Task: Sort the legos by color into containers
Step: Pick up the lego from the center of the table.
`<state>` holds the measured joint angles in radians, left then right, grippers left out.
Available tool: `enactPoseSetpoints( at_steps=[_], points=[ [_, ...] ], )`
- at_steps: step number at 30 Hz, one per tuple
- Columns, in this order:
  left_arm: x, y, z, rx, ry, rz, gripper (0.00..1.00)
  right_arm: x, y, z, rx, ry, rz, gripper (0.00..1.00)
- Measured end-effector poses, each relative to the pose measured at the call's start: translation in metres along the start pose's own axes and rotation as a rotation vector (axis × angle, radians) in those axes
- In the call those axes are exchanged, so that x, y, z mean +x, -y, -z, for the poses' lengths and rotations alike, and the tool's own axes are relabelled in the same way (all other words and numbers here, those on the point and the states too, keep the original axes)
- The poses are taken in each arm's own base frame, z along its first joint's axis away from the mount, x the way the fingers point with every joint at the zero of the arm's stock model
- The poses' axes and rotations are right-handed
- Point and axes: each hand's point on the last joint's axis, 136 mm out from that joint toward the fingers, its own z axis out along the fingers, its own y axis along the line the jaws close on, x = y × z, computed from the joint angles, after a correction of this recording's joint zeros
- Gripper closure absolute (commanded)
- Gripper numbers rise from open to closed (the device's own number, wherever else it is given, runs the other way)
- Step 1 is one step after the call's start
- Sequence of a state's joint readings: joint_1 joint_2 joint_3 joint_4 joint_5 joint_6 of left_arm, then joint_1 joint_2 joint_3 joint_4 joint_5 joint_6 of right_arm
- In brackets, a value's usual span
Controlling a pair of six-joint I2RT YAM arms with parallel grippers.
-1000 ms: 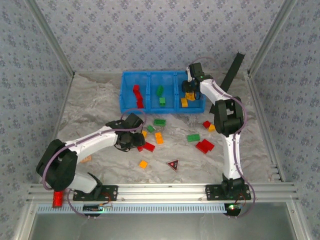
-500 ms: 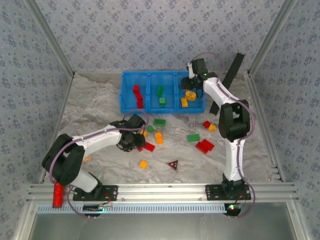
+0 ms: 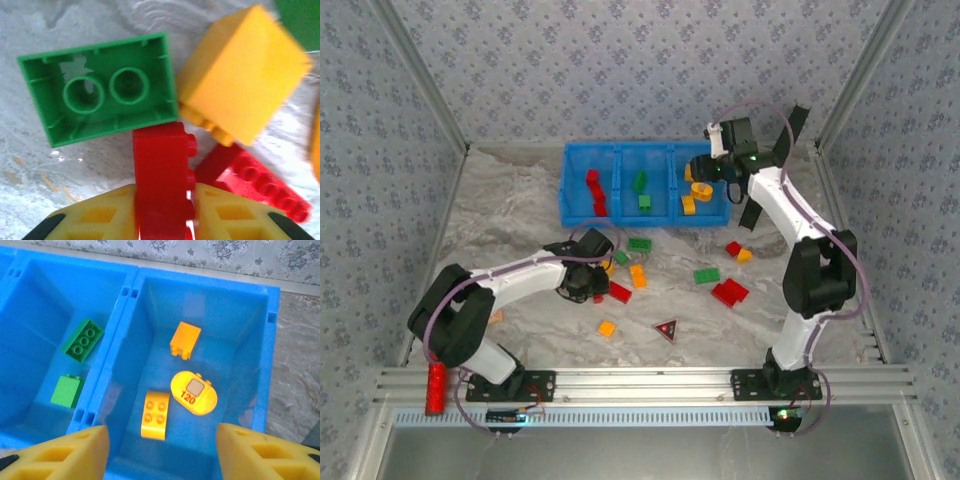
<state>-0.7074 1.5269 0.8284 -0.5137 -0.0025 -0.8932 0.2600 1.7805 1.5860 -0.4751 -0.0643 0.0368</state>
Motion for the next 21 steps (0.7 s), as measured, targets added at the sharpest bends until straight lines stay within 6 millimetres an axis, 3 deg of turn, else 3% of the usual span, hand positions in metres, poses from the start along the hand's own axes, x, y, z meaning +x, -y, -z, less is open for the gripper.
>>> enactPoseSetpoints(
  at_steps=[6, 13, 17, 21],
  points=[
    [0.002, -0.008, 0.004, -0.018, 0.008, 0.003, 0.74, 0.018, -0.001, 0.019, 0.001, -0.003, 0.000, 0.39],
    [0.005, -0.029, 0.027, -0.110, 0.007, -0.017, 0.75, 0.056, -0.004, 0.020, -0.004, -0.054, -0.009, 0.39],
    [-0.032, -0.011, 0.060, -0.070, 0.086, -0.035, 0.75, 0.095, -0.022, 0.026, -0.032, -0.106, -0.013, 0.38],
    [-0.087, 0.013, 0.102, -0.005, 0.213, -0.058, 0.75, 0.138, -0.055, 0.036, -0.084, -0.166, 0.009, 0.37]
  ],
)
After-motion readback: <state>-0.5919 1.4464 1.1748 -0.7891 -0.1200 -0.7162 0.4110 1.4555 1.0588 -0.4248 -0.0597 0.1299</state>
